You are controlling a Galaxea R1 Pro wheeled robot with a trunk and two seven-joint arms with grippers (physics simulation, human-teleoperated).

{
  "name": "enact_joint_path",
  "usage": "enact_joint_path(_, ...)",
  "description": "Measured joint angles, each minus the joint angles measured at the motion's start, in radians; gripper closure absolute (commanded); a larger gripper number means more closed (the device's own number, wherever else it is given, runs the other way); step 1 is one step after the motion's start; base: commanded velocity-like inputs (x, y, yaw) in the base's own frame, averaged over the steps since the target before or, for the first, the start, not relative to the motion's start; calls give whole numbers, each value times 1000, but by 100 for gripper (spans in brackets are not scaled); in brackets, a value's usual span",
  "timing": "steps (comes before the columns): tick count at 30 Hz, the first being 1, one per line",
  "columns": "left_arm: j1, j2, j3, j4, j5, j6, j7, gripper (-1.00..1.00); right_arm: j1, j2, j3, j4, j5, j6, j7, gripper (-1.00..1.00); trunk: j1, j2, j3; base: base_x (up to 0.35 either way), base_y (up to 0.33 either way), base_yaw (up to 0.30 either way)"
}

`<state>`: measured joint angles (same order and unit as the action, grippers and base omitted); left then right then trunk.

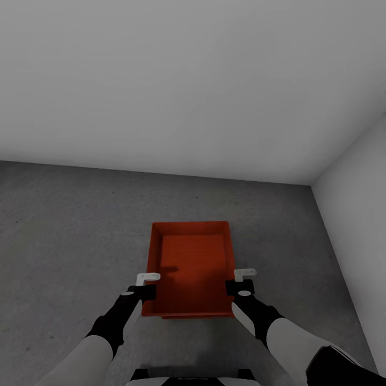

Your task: Move the two storage containers from the living room to the garage. In the garage, place one container on the floor and stack the other container on top of it (either order is fine).

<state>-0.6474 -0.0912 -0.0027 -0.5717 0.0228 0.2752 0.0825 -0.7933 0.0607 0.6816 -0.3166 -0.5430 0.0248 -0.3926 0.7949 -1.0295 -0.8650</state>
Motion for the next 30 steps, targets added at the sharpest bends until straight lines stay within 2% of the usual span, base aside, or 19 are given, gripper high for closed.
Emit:
enact_joint_path(20, 0, -1, -1, 0, 2, 2, 3, 100, 0, -1, 0, 0, -1, 2, 1, 100, 0, 0, 0, 0, 0, 0)
enact_joint_path(30, 0, -1, -2, 0, 2, 4, 4, 100, 0, -1, 0, 0, -1, 3, 1, 100, 35, -63, -28, 0, 0, 0)
